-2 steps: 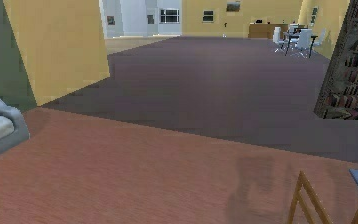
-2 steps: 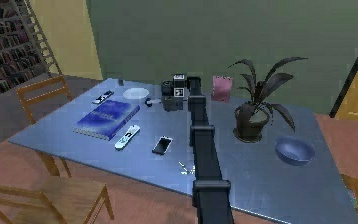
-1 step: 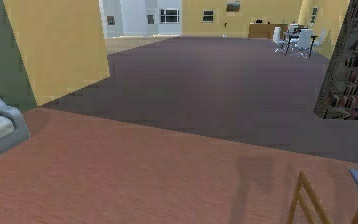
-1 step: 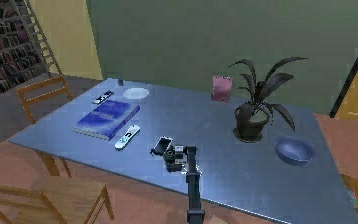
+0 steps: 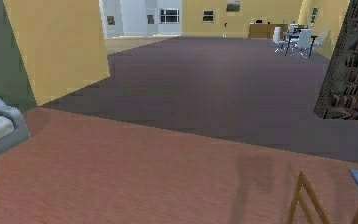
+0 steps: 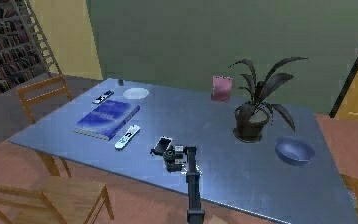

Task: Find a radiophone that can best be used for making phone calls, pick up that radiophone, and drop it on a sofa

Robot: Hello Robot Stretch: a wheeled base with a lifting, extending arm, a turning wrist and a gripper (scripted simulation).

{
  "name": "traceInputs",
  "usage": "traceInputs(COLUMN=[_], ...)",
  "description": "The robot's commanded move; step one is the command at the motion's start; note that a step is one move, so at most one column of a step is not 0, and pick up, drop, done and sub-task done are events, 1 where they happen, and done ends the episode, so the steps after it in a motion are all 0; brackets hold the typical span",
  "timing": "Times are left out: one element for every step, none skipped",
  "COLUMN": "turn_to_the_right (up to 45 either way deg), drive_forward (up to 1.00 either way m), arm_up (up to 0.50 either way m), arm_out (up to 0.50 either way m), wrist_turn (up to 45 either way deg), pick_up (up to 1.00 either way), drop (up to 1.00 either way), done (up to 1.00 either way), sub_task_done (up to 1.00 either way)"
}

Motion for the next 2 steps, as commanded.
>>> traceInputs(turn_to_the_right=[0.0, 0.0], drive_forward=[0.00, 0.00], arm_up=[0.10, 0.32], arm_out=[0.00, 0.00], wrist_turn=[0.0, 0.0], pick_up=[0.00, 0.00], drop=[0.00, 0.00], done=[0.00, 0.00], sub_task_done=[0.00, 0.00])
